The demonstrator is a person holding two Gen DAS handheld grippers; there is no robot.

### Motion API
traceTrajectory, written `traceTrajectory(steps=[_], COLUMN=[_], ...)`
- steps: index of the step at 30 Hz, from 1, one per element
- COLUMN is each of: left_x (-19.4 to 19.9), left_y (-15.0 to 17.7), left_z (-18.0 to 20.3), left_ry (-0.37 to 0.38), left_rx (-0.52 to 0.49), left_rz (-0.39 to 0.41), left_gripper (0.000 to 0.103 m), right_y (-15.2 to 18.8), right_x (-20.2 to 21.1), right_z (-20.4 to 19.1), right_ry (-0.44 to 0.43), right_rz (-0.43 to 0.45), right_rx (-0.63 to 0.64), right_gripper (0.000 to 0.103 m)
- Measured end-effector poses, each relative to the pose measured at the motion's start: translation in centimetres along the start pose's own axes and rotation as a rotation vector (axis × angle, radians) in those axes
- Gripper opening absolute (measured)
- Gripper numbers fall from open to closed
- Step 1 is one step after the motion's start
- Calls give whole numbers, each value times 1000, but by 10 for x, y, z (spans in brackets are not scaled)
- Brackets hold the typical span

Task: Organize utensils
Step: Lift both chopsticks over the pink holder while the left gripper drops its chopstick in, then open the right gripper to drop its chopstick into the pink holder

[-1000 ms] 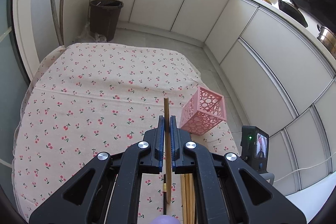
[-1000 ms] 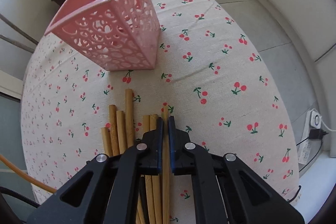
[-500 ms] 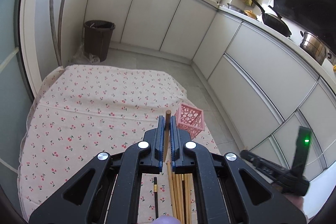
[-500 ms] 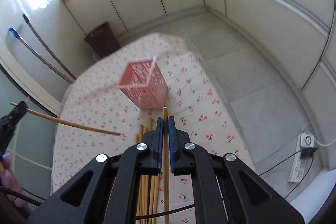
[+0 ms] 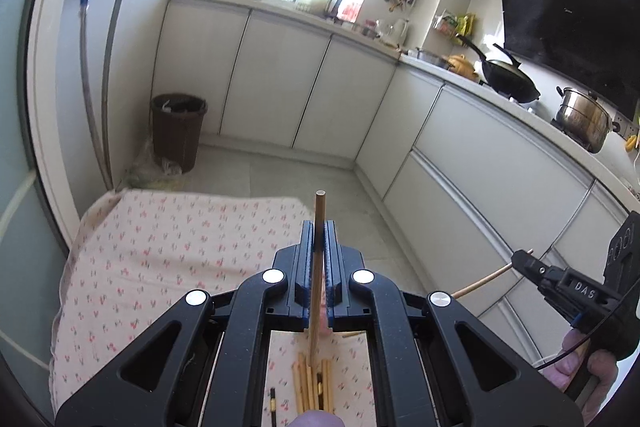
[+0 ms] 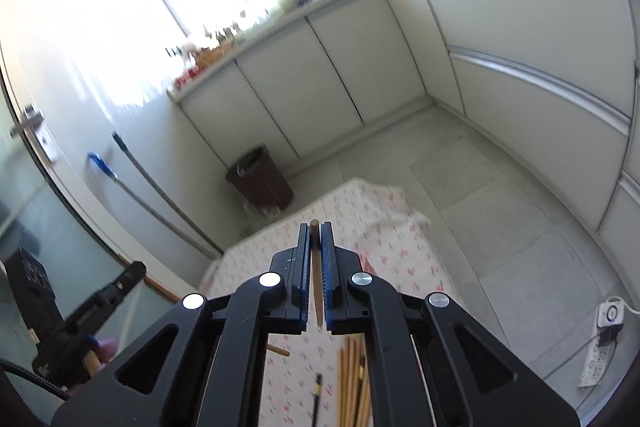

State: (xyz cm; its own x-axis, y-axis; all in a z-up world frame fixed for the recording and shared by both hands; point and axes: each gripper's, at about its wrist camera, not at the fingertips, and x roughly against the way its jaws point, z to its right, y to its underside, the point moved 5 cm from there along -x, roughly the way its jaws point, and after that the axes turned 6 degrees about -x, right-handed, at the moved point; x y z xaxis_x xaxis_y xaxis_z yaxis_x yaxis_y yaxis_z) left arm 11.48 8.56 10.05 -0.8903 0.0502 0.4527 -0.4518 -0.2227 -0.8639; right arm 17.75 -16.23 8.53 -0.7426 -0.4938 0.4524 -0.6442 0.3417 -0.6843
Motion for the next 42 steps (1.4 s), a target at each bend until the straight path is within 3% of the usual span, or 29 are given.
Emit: traceTrajectory(steps=[8, 16, 21, 23, 29, 31, 33, 34, 38, 40, 42], left_x=[-45, -118, -94, -79, -63, -73, -90, -98, -125, -128, -129], left_y=[-41, -17, -7, -5, 13, 26, 45, 52, 84, 95, 102], left_z=[29, 41, 21, 13, -10, -14, -16, -15, -18, -20, -19], left_ry=[-24, -27, -41, -57, -63, -74, -65, -57, -71, -61, -49], left_rx=[-28, -38, -5, 7, 62, 60, 40, 31, -5, 5, 8], left_rz=[34, -48, -9, 9, 0, -34, -117, -156, -296, -331, -358], left_gripper=[5, 9, 21, 35, 46, 51, 52, 53, 55, 60, 69], right_y=[-51, -51, -43, -40, -28, -18, -7, -2, 16, 27, 37], right_x=[-6, -49, -74, -80, -105, -116, -124, -124, -117, -114, -111], right_z=[5, 22, 27, 25, 16, 14, 11, 10, 13, 21, 31], right_ry=[-38, 20, 55, 63, 78, 74, 73, 90, 146, 166, 194], right_rz=[78, 62, 28, 23, -1, -29, -64, -67, -81, -113, -136], right_rx=[-43, -46, -32, -20, 15, 28, 60, 87, 163, 177, 176], right_gripper=[5, 5, 5, 5, 7, 10, 30, 35, 38, 46, 62])
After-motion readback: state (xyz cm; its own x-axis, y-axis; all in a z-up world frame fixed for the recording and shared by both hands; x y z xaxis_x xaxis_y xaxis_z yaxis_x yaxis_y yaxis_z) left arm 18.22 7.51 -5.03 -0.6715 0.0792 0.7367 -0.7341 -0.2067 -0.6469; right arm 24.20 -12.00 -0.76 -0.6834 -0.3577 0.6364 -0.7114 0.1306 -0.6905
